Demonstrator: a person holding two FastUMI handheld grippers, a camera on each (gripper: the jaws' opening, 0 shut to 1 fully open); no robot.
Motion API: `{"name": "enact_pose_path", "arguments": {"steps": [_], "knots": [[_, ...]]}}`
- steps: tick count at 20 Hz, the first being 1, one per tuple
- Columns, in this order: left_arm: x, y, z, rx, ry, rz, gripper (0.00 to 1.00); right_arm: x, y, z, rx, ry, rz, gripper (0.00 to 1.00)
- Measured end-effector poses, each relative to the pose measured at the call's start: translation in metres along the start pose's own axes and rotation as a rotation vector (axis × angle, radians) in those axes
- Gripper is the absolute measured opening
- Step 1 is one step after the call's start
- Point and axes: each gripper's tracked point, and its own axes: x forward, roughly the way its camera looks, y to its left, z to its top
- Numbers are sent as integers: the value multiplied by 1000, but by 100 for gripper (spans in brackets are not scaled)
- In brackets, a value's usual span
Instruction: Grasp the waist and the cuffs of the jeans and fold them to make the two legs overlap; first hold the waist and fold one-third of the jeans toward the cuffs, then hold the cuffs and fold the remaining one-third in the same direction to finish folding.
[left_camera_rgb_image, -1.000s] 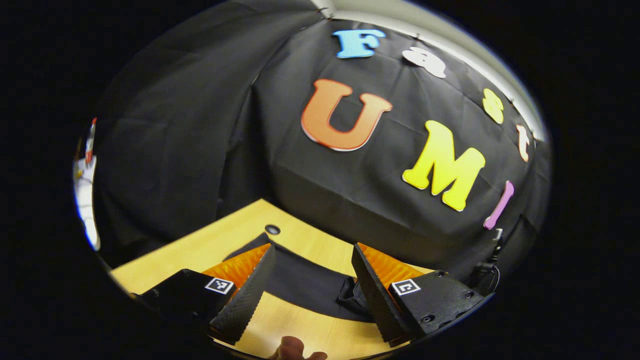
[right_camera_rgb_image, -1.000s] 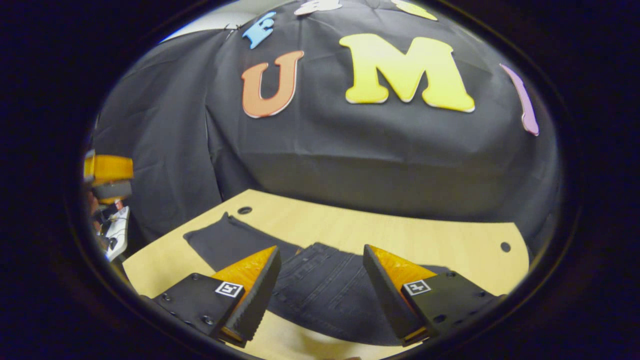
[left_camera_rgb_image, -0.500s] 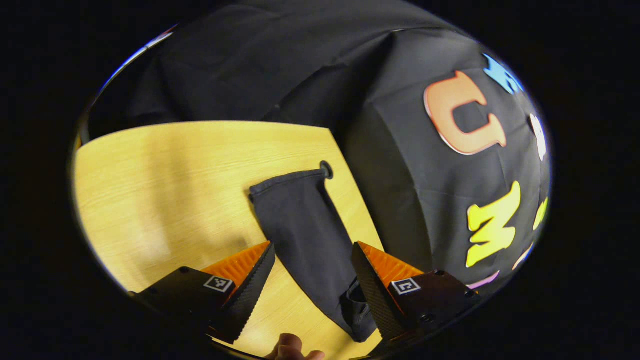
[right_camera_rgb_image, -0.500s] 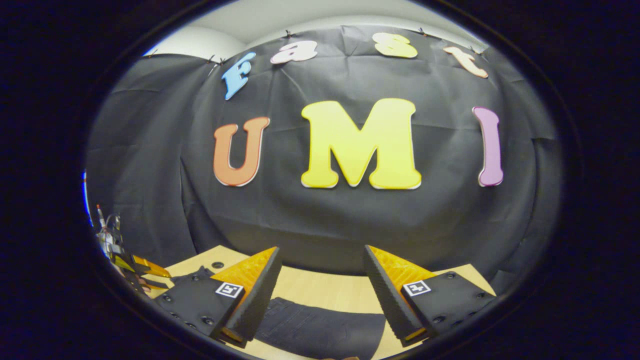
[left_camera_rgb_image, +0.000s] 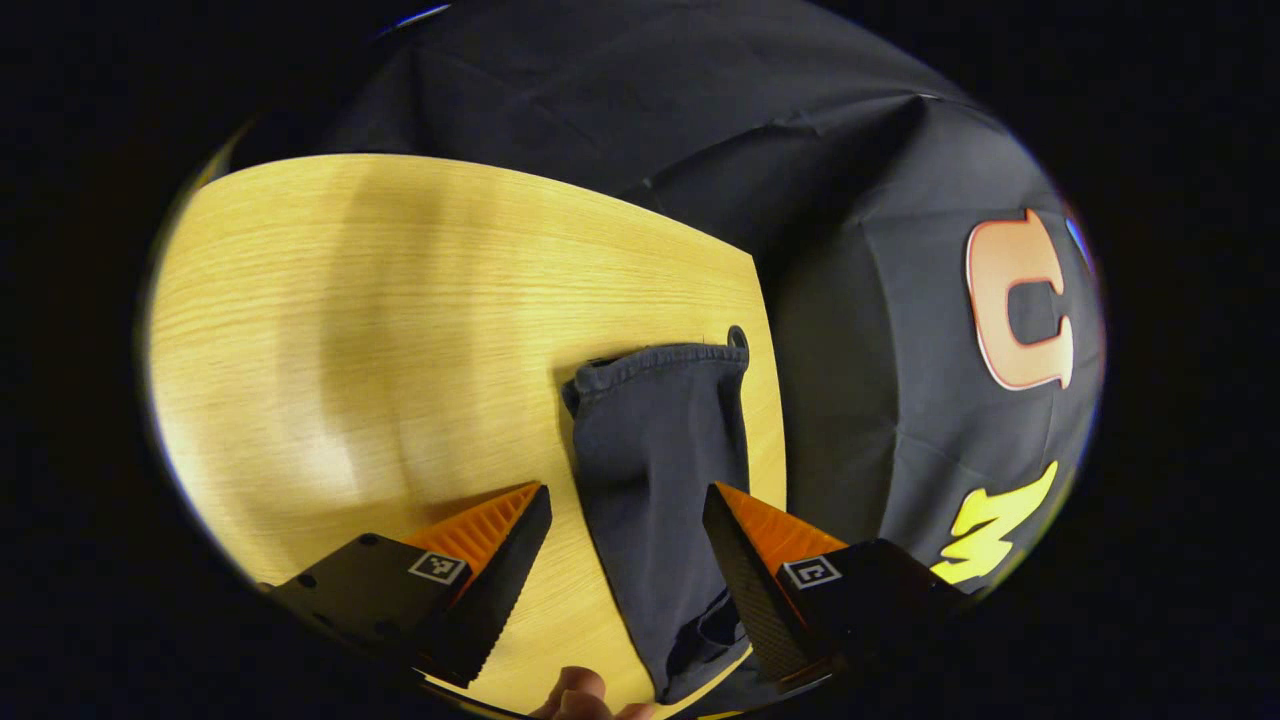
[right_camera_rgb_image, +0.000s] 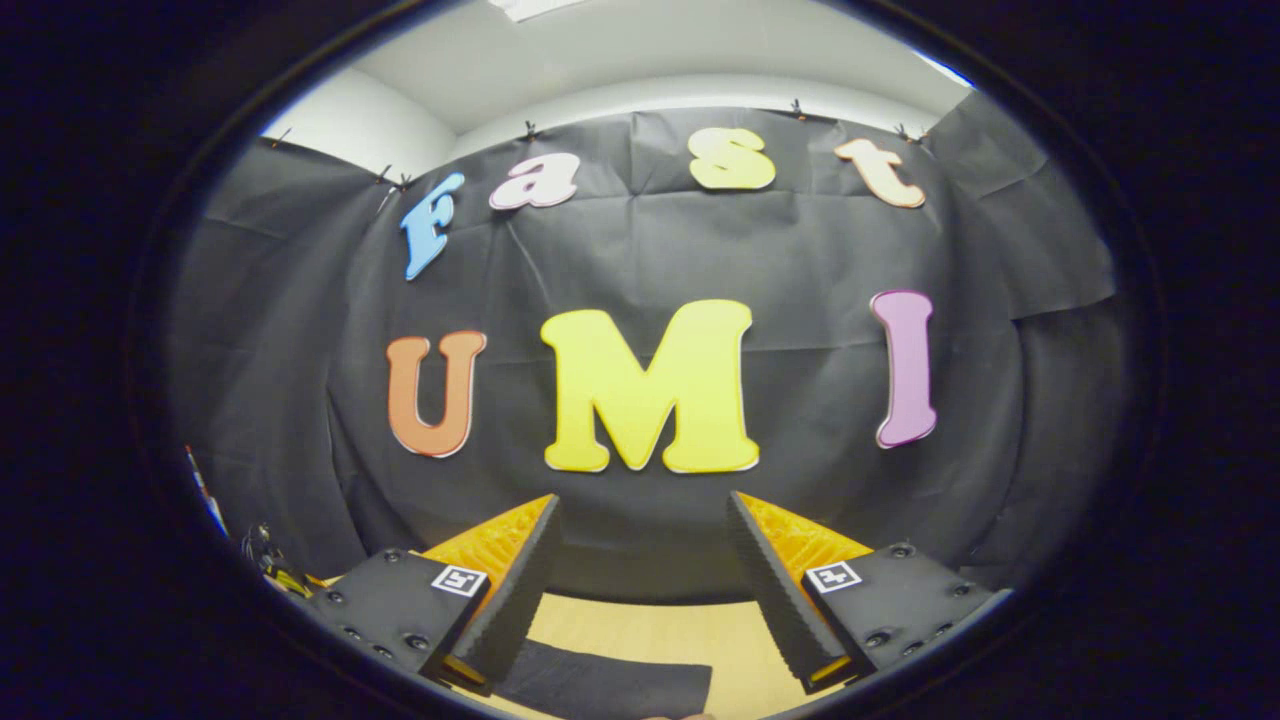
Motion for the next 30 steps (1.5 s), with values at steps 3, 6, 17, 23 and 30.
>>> {"name": "enact_pose_path", "arguments": {"steps": [3, 6, 17, 23, 30], "knots": [[17, -12, 8, -52, -28, -49, 99, -5, -15, 1, -3, 10, -27, 95], [34, -22, 12, -97, -58, -82, 99, -8, -23, -2, -11, 28, -39, 99], [61, -14, 11, -171, -72, -82, 6, -15, -46, -1, -37, 50, -80, 97], [40, -35, 11, -45, -105, -99, 4, -18, -44, -3, -36, 58, -70, 100], [8, -88, 1, 201, -162, -163, 4, -21, -42, -11, -33, 72, -66, 99]]}}
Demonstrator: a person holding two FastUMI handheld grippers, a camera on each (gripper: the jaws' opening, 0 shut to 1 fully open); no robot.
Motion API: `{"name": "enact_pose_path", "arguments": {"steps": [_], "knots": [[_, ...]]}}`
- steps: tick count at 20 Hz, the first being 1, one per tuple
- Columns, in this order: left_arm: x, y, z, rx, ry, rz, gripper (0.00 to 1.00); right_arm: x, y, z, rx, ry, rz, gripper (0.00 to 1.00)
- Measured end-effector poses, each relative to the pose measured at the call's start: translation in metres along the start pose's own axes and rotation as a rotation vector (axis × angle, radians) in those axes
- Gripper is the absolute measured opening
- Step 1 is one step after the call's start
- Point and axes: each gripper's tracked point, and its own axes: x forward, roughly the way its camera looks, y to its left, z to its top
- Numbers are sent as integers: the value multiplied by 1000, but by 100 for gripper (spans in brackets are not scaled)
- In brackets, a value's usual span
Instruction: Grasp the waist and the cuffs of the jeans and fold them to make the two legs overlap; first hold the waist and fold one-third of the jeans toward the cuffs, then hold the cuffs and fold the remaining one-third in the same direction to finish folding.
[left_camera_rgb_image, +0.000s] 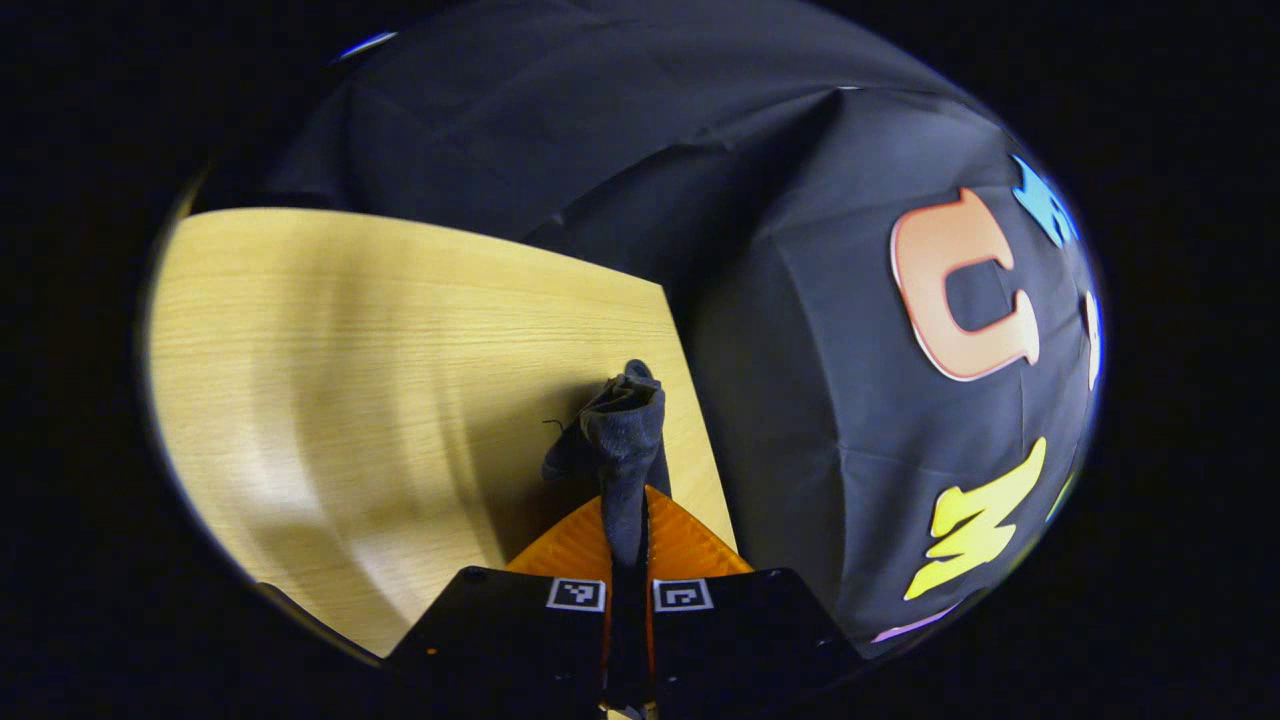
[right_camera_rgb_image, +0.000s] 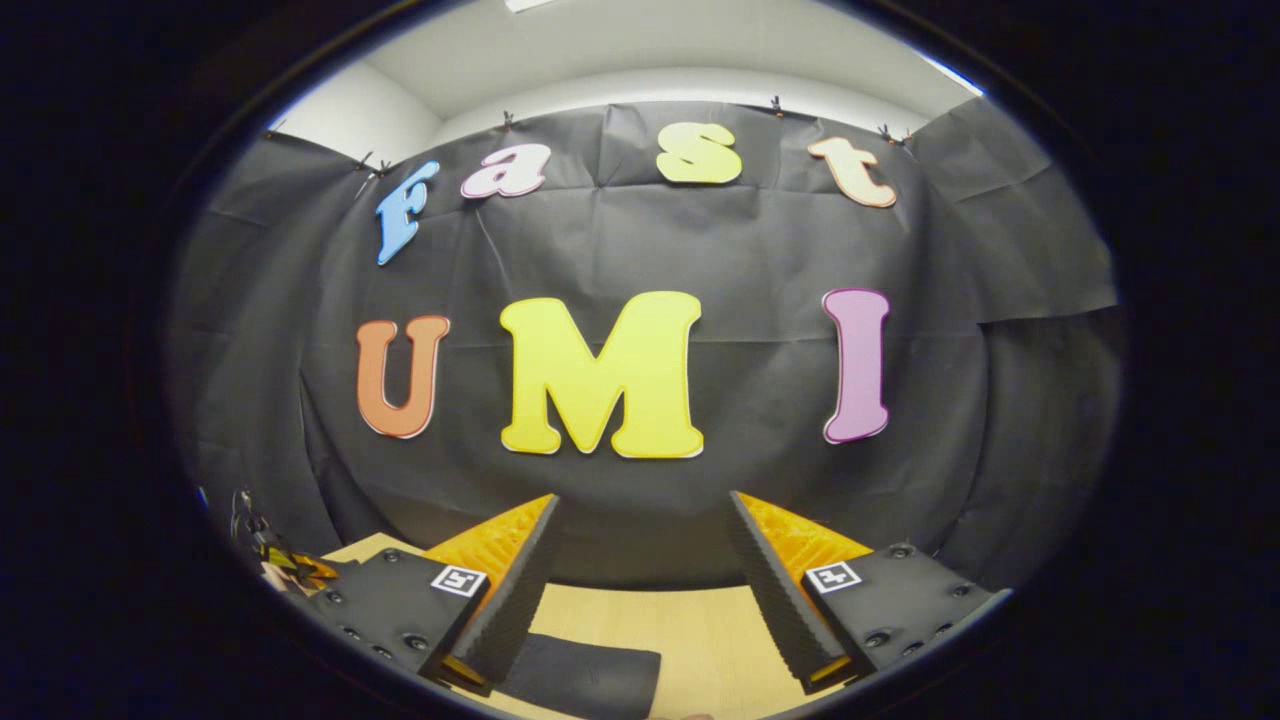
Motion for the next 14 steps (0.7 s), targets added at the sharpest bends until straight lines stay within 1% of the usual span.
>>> {"name": "enact_pose_path", "arguments": {"steps": [4, 5, 6, 7, 8, 9, 11, 12, 14], "knots": [[-19, -52, -9, 175, -30, -92, 4, 0, 1, -11, -1, 27, 3, 99], [-26, -71, -13, 229, -37, -125, 4, 1, 1, -14, -2, 32, 2, 99], [-30, -84, -17, 257, -39, -147, 4, 1, 0, -14, -7, 31, 0, 99], [-34, -97, -23, 280, -39, -172, 3, 2, 1, -16, -11, 31, -2, 96], [-37, -108, -29, 303, -38, -191, 4, 2, 1, -18, -13, 36, -2, 99], [-41, -118, -36, 324, -32, -211, 4, 2, 0, -19, -13, 39, -3, 100], [-47, -139, -52, 393, -22, -246, 4, 1, -1, -21, -9, 44, -8, 100], [-47, -147, -62, 427, -16, -263, 4, 1, -1, -20, -8, 44, -10, 96], [-55, -163, -77, 494, -2, -303, 3, 0, -1, -22, -4, 44, -13, 96]]}}
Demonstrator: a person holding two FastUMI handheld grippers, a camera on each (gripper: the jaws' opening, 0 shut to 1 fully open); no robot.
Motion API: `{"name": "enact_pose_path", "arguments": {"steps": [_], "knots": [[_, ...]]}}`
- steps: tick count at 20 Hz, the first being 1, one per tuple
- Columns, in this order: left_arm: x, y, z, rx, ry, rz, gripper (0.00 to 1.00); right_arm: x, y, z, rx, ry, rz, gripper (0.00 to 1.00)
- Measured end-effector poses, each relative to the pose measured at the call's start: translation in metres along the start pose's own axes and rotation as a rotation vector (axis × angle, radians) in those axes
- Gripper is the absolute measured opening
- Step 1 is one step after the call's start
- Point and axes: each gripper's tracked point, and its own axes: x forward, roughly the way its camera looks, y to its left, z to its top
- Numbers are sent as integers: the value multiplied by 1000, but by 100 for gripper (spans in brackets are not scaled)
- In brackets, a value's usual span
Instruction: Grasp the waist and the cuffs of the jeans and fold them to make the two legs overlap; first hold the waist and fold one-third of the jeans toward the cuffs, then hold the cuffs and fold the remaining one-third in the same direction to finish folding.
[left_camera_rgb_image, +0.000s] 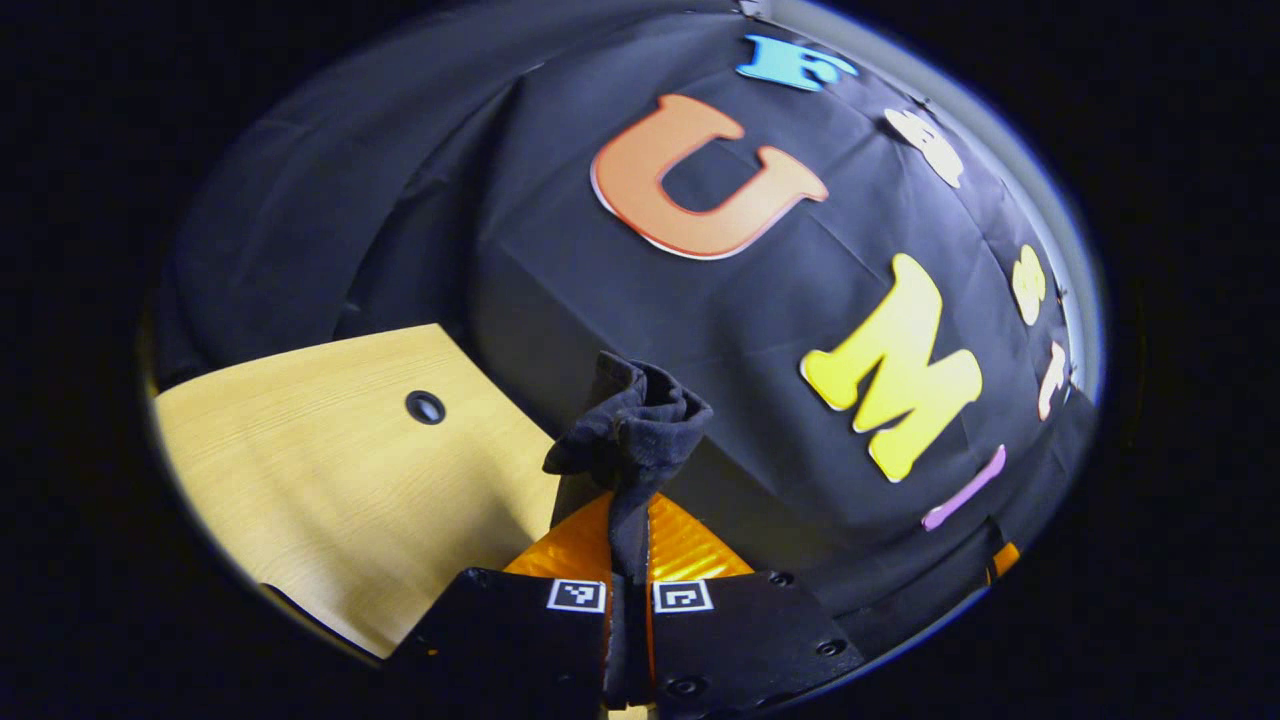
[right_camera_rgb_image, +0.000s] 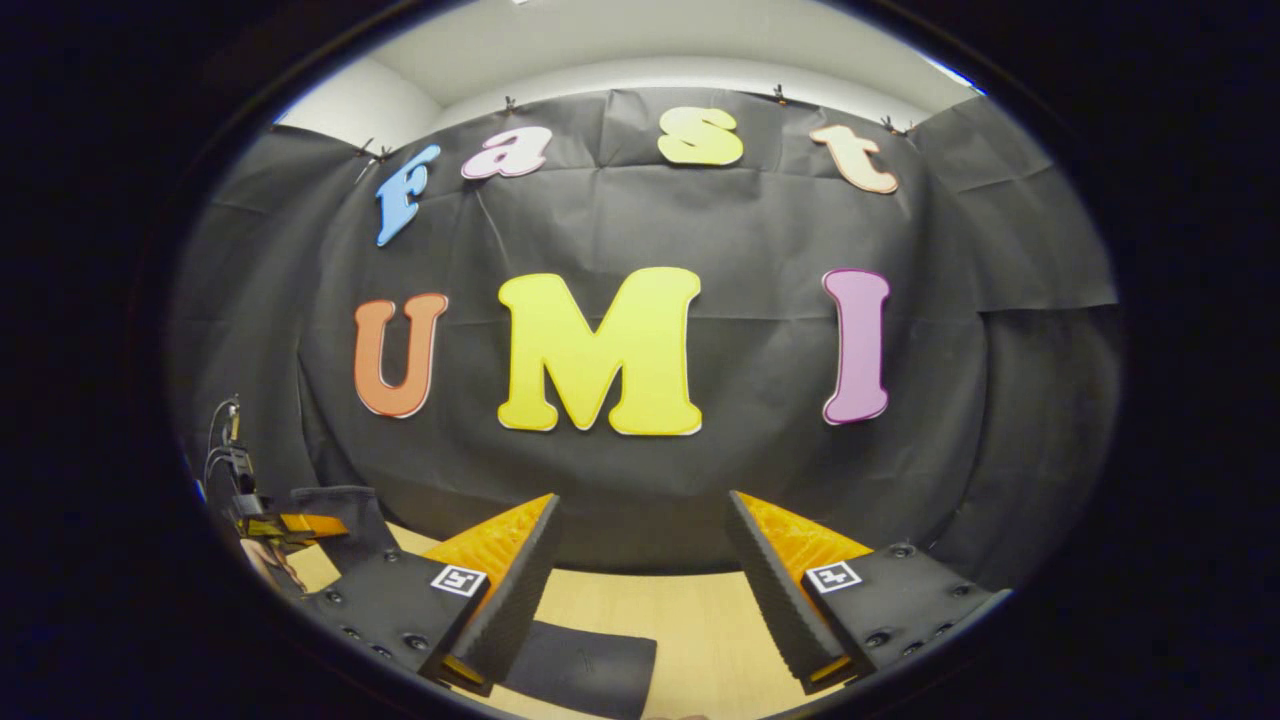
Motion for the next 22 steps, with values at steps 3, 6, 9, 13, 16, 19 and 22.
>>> {"name": "enact_pose_path", "arguments": {"steps": [3, 6, 9, 13, 16, 19, 22], "knots": [[-2, -36, -13, 125, 15, -55, 4, 1, -1, -5, 1, 8, -6, 100], [0, -68, -38, 269, 38, -102, 4, -1, -2, -10, 9, 20, -9, 96], [-2, -89, -73, 362, 100, -158, 4, -6, -7, -17, 19, 31, -13, 100], [1, -106, -114, 471, 160, -205, 3, -10, -15, -25, 9, 48, -28, 100], [-1, -112, -153, 531, 230, -236, 3, -10, -22, -29, 17, 61, -39, 96], [1, -112, -198, 601, 294, -255, 4, -14, -30, -31, 8, 64, -50, 96], [2, -97, -237, 636, 358, -237, 4, -16, -34, -33, 5, 67, -56, 100]]}}
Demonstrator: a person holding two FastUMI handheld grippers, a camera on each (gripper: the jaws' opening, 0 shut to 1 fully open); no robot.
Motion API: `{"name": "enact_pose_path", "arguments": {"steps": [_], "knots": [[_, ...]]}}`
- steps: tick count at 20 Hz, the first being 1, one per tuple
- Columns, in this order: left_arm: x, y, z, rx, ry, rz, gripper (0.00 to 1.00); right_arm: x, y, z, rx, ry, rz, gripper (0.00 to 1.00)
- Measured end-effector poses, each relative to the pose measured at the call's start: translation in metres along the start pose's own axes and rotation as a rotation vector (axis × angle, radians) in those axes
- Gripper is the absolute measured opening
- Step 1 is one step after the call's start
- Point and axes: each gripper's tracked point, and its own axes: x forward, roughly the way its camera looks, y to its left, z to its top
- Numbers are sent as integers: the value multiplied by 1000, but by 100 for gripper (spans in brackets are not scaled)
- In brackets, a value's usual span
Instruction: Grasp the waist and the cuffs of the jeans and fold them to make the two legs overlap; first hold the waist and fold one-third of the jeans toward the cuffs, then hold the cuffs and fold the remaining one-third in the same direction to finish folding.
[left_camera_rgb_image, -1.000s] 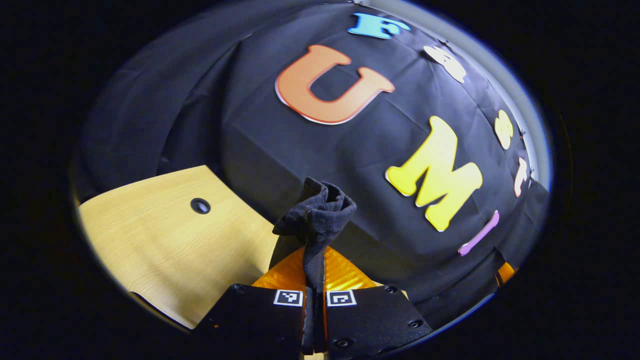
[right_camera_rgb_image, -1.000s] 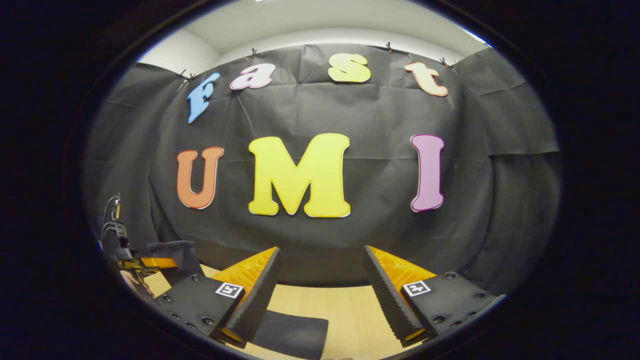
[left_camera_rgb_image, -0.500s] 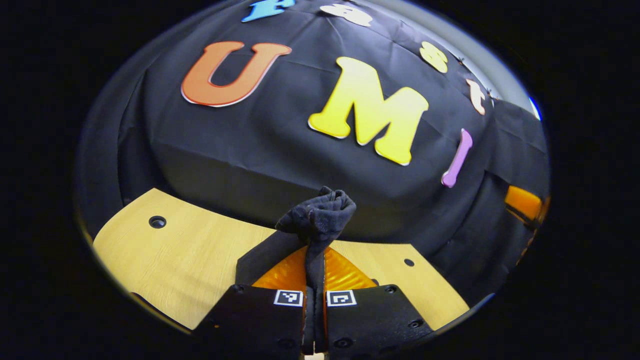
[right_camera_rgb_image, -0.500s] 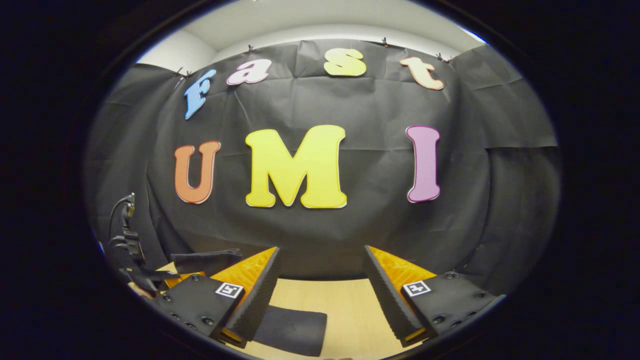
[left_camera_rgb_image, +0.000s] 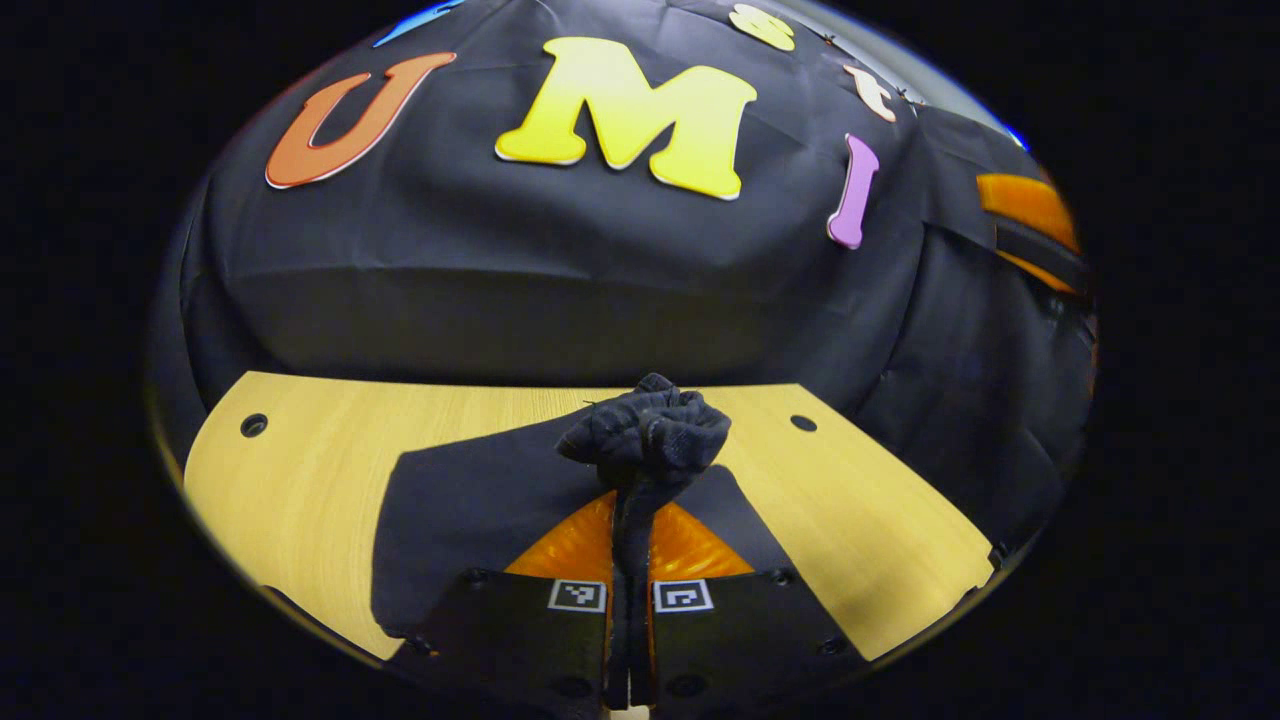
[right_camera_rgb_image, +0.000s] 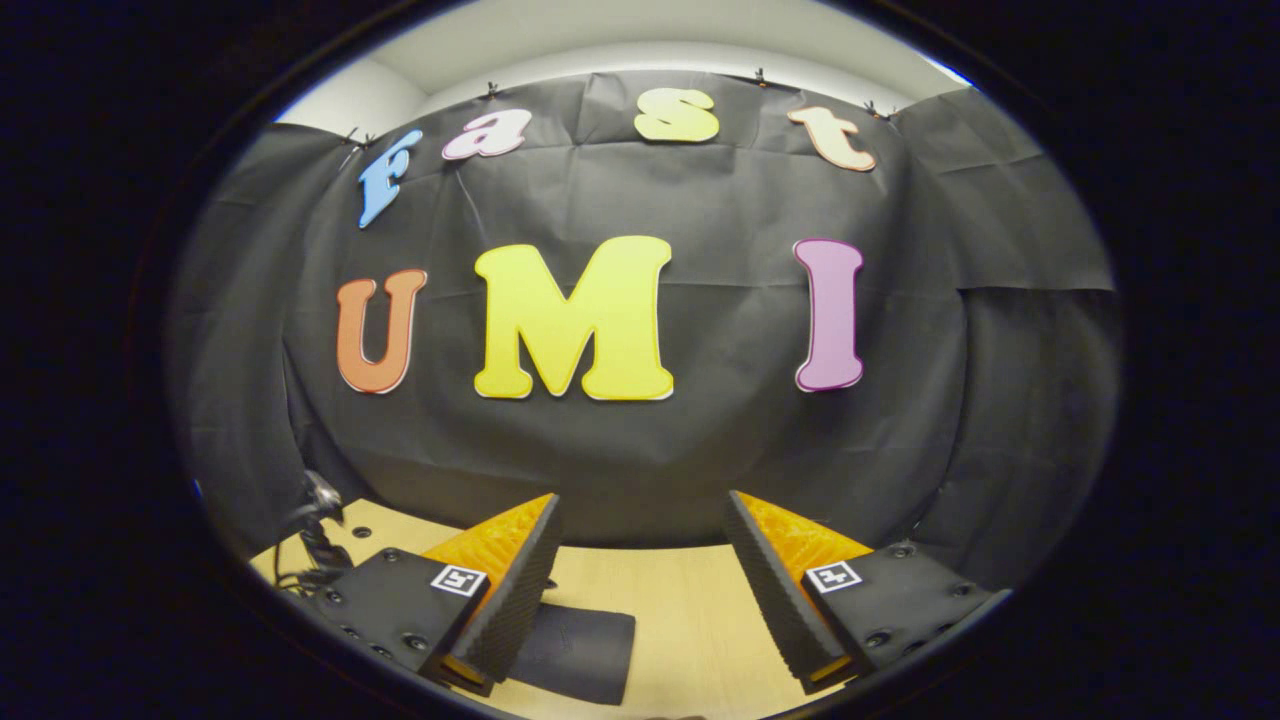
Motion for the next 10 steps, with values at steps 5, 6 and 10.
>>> {"name": "enact_pose_path", "arguments": {"steps": [5, 6, 10], "knots": [[21, -6, -31, 24, 54, 34, 4, -1, -6, -3, -13, -1, -11, 100], [23, -7, -35, 29, 57, 40, 4, -1, -8, -3, -13, 0, -13, 100], [34, -6, -59, 48, 98, 54, 4, 1, -10, -7, -15, 8, -19, 96]]}}
